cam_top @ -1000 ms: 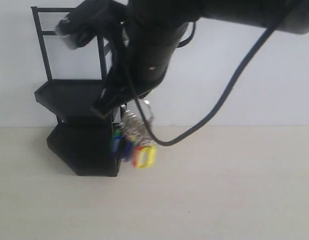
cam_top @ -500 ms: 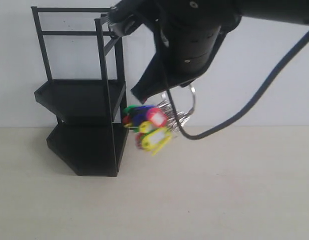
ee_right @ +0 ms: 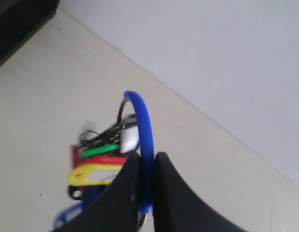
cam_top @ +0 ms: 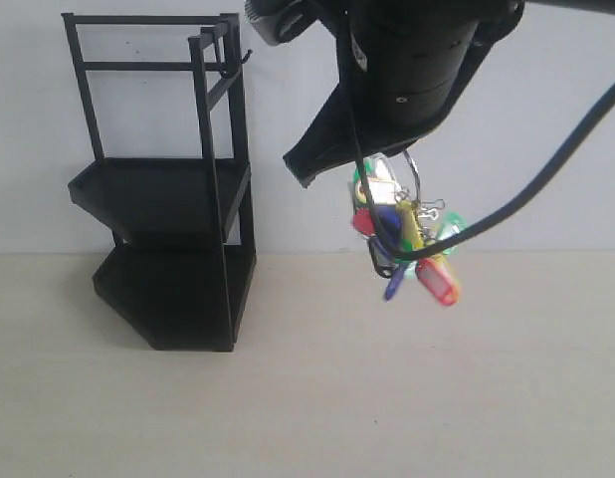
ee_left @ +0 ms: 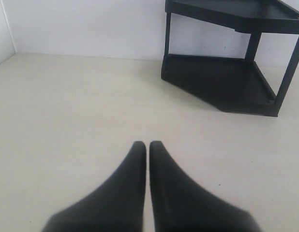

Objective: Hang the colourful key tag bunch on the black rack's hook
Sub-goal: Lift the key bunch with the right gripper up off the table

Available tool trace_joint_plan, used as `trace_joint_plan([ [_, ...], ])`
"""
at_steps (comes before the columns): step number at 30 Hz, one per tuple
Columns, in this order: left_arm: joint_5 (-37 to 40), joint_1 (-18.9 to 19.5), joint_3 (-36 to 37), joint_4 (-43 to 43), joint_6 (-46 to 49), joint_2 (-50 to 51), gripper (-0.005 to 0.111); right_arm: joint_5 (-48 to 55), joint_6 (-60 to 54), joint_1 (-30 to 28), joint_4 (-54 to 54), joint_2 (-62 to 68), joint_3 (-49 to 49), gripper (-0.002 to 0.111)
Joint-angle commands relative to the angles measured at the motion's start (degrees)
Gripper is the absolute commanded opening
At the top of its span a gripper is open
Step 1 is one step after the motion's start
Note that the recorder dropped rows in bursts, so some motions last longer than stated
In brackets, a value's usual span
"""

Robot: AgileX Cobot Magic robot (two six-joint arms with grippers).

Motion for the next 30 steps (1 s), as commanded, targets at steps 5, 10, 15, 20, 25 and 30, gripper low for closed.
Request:
trace_joint_plan([
  [5,-0.5,0.2,-0.1,-0.4,0.0,0.2,0.004,-2.3,3.3,0.0,-2.4,-0.7,-0.2,0.0],
  [10,-0.5,0.2,-0.1,-0.4,0.0,0.2,0.004,-3.3,2.8,0.0,-2.2,-0.7,-0.2,0.0],
  [15,-0.5,0.2,-0.1,-0.4,0.0,0.2,0.004,-3.5,2.8,0.0,-2.3,-0.7,-0.2,0.0],
  [20,-0.5,0.2,-0.1,-0.4,0.0,0.2,0.004,-2.7,3.9,0.0,-2.8,-1.9,-0.2,0.0],
  [25,-0.5,0.2,-0.1,-0.4,0.0,0.2,0.004,-5.9,5.2,0.0,-3.8,-7.0,3.6,0.0],
  [30,-0.5,0.2,-0.1,-0.4,0.0,0.2,0.004,-18.8,21.6,0.0,-13.7,-17.0,18.5,0.0],
])
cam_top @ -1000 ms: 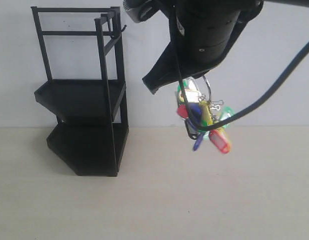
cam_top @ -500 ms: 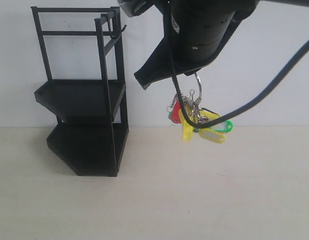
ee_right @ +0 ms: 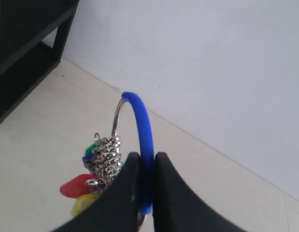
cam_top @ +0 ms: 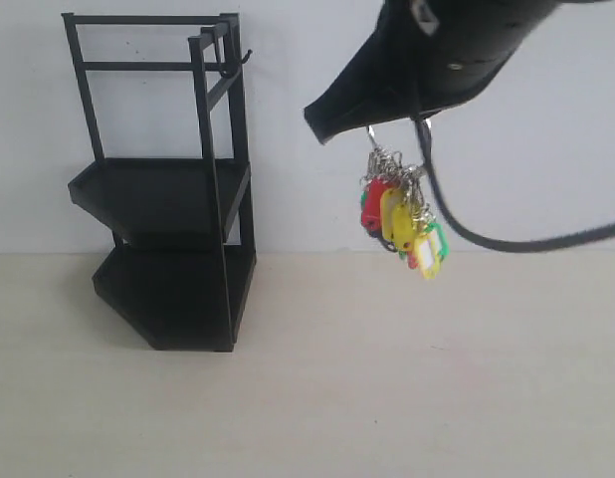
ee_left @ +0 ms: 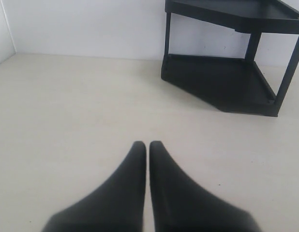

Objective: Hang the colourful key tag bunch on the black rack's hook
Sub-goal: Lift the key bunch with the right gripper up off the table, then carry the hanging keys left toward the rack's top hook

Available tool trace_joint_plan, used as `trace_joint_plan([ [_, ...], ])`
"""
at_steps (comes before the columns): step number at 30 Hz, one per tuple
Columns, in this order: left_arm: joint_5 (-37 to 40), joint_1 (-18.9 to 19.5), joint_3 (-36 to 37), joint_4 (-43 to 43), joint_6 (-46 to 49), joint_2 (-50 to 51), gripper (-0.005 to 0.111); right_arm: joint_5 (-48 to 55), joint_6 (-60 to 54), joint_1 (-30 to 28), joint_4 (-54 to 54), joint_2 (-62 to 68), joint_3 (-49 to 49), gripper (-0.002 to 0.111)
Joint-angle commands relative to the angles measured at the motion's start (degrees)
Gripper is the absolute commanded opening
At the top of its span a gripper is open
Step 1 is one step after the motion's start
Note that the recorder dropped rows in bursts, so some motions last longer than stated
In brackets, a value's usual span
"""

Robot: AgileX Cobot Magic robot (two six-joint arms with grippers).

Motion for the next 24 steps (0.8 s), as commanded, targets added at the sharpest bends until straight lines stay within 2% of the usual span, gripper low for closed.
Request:
trace_joint_plan([
  [1,-0.5,0.2,-0.1,-0.4,0.0,0.2,0.004,-13.7,17.7,-0.1,-11.6,-9.0,13.0,0.0],
  [3,-0.5,0.2,-0.1,-0.4,0.0,0.2,0.004,-22.0,33.4,-0.1,-21.4,-11.7,20.0,0.0],
  [5,-0.5,0.2,-0.1,-0.4,0.0,0.2,0.004,-25.7,52.6,-0.1,-35.7,-11.9,25.2,0.0],
  [7,-0.5,0.2,-0.1,-0.4,0.0,0.2,0.004,-23.4,72.5,-0.1,-49.3,-10.1,29.5,0.0],
  [8,-0.5,0.2,-0.1,-0.4,0.0,0.2,0.004,-20.0,77.4,-0.1,-49.3,-8.8,30.8,0.0],
  [11,-0.5,0.2,-0.1,-0.4,0.0,0.2,0.004,-8.7,78.8,-0.1,-49.3,-4.1,31.3,0.0],
  [13,-0.5,0.2,-0.1,-0.4,0.0,0.2,0.004,-7.8,78.8,-0.1,-49.3,-2.0,30.7,0.0],
  [19,-0.5,0.2,-0.1,-0.4,0.0,0.2,0.004,-15.5,72.7,-1.6,-49.3,2.9,23.4,0.0],
  [24,-0.5,0.2,-0.1,-0.4,0.0,0.2,0.004,-29.7,72.1,-9.0,-49.3,4.9,16.6,0.0],
])
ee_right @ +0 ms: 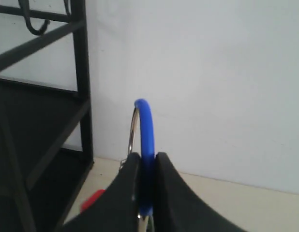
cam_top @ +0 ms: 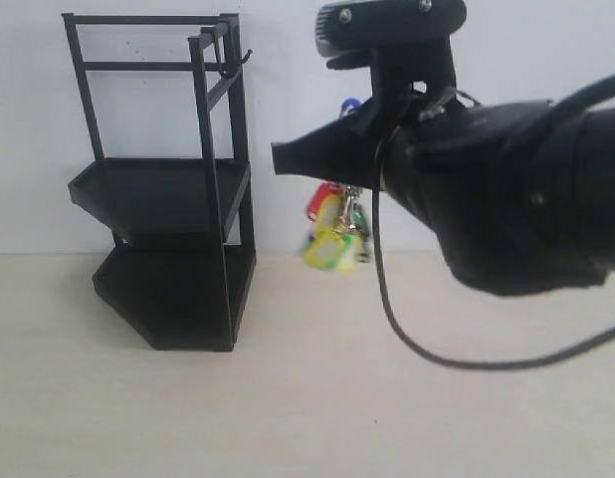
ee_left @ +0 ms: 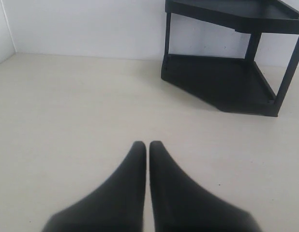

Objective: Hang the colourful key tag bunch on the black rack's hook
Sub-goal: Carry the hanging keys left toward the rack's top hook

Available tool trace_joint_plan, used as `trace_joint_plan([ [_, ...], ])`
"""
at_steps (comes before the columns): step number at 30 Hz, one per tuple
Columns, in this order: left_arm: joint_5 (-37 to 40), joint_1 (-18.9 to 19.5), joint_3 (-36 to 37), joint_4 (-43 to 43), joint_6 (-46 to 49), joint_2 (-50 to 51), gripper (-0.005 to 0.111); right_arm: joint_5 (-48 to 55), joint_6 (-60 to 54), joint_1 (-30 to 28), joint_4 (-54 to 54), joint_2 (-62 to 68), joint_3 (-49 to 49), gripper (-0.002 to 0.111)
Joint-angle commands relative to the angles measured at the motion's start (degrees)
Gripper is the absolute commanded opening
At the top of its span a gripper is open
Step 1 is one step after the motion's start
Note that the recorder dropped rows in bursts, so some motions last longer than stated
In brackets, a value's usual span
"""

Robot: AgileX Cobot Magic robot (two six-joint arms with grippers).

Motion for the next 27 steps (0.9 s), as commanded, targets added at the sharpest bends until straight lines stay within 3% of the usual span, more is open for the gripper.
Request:
trace_joint_plan([
  [1,-0.4,0.2,-0.1,-0.4,0.0,0.2,0.004,-11.3,-1.0,-6.7,-1.7,0.9,-5.8,0.0],
  [6,-0.4,0.2,-0.1,-0.4,0.0,0.2,0.004,-17.4,-1.4,-10.5,-1.7,2.9,-12.0,0.0],
  [13,-0.4,0.2,-0.1,-0.4,0.0,0.2,0.004,-20.8,-6.4,-10.5,-1.7,7.6,-19.7,0.0],
  [22,-0.4,0.2,-0.1,-0.4,0.0,0.2,0.004,-27.0,-9.0,-10.4,-1.7,12.7,-22.4,0.0],
  [27,-0.4,0.2,-0.1,-0.4,0.0,0.2,0.004,-21.6,-9.1,-10.4,-1.7,15.7,-26.0,0.0],
])
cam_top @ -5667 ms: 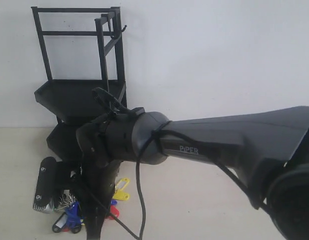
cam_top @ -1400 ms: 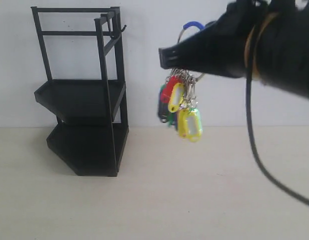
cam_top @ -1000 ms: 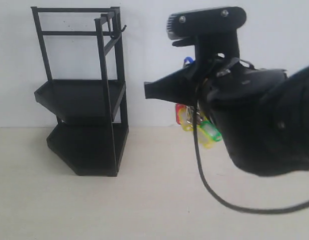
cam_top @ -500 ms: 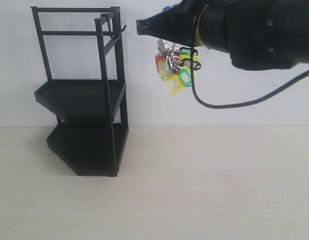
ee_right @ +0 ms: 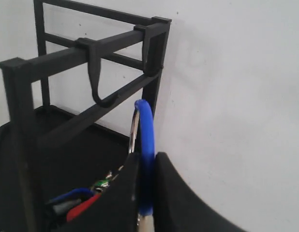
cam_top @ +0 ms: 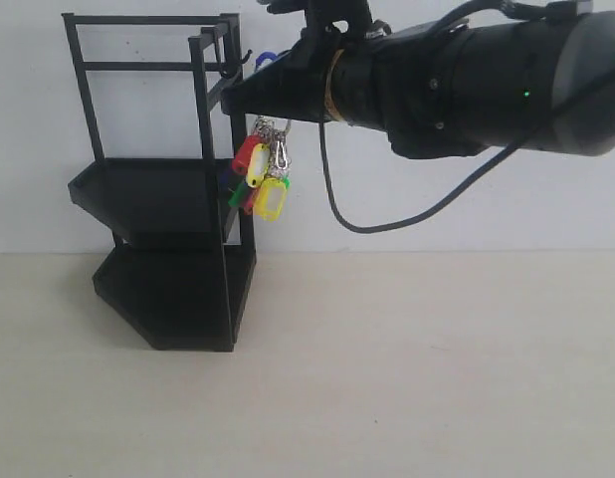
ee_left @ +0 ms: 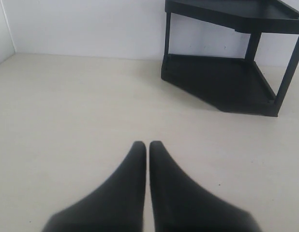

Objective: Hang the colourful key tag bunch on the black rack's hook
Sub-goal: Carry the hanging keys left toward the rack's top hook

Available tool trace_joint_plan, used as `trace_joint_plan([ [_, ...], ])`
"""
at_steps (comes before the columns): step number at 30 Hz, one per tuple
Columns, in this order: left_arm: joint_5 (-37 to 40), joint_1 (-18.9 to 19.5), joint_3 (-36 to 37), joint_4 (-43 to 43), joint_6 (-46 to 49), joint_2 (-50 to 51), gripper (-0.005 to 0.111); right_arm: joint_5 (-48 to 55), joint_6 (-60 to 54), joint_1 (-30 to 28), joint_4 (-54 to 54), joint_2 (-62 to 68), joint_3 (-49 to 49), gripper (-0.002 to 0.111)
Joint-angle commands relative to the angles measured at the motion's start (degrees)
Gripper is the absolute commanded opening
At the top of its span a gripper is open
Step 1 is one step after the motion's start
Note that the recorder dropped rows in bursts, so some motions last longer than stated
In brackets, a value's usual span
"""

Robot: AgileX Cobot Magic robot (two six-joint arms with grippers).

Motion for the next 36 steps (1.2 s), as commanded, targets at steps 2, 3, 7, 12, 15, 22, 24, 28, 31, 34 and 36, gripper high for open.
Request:
trace_joint_plan([
  [2,-0.4,0.2,-0.1,-0.4,0.0,0.2,0.004,4.5,-0.6,0.0,-0.5,0.6,-1.6,0.0],
  [3,-0.4,0.2,-0.1,-0.4,0.0,0.2,0.004,4.8,-0.6,0.0,-0.5,0.6,-1.6,0.0],
  [7,-0.4,0.2,-0.1,-0.4,0.0,0.2,0.004,6.0,-0.6,0.0,-0.5,0.6,-1.6,0.0],
  [12,-0.4,0.2,-0.1,-0.4,0.0,0.2,0.004,5.8,-0.6,0.4,-0.5,0.6,-1.8,0.0],
  [15,-0.4,0.2,-0.1,-0.4,0.0,0.2,0.004,5.7,-0.6,0.4,-0.5,0.8,-3.4,0.0],
  [22,-0.4,0.2,-0.1,-0.4,0.0,0.2,0.004,6.7,-1.3,0.6,-0.5,1.1,-6.1,0.0],
  [24,-0.4,0.2,-0.1,-0.4,0.0,0.2,0.004,6.6,-2.0,0.6,-0.5,1.5,-6.1,0.0],
  [28,-0.4,0.2,-0.1,-0.4,0.0,0.2,0.004,5.7,-2.0,0.6,-0.5,2.4,-6.1,0.0],
  [31,-0.4,0.2,-0.1,-0.4,0.0,0.2,0.004,5.7,-2.1,0.6,-0.5,3.2,-6.1,0.0],
  [34,-0.4,0.2,-0.1,-0.4,0.0,0.2,0.004,4.4,-2.1,0.6,-0.5,3.3,-6.1,0.0],
  [36,-0.4,0.2,-0.1,-0.4,0.0,0.2,0.004,4.2,-2.1,0.6,-0.5,3.3,-6.1,0.0],
])
